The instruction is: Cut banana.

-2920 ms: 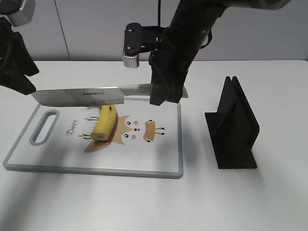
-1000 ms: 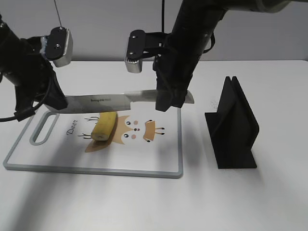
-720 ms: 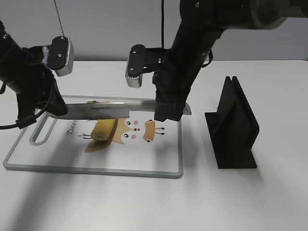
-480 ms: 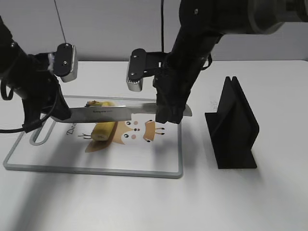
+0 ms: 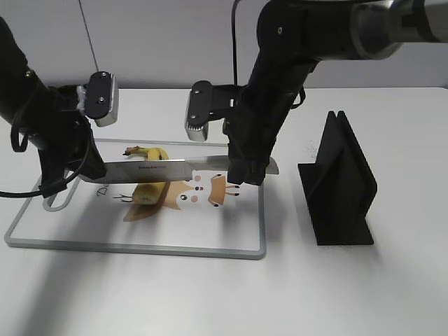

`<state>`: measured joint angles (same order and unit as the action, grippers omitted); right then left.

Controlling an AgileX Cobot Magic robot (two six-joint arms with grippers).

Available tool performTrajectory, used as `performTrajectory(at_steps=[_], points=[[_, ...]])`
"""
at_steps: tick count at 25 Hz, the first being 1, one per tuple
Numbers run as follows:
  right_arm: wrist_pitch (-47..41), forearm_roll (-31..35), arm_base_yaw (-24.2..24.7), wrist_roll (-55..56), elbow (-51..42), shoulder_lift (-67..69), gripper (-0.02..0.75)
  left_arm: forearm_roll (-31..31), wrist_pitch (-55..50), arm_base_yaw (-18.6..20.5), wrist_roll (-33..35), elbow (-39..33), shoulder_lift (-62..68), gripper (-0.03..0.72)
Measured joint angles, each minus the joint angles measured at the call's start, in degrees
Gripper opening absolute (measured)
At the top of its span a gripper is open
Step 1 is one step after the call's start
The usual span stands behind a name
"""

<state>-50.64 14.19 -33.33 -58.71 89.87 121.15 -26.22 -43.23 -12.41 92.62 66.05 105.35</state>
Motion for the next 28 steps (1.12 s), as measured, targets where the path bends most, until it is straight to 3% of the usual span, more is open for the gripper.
performTrajectory(at_steps=[28], points=[[-0.5, 0.0, 0.0, 0.0, 0.0, 1.2, 0.171, 0.1, -1.2, 0.0, -0.2, 0.0, 0.0, 0.004]])
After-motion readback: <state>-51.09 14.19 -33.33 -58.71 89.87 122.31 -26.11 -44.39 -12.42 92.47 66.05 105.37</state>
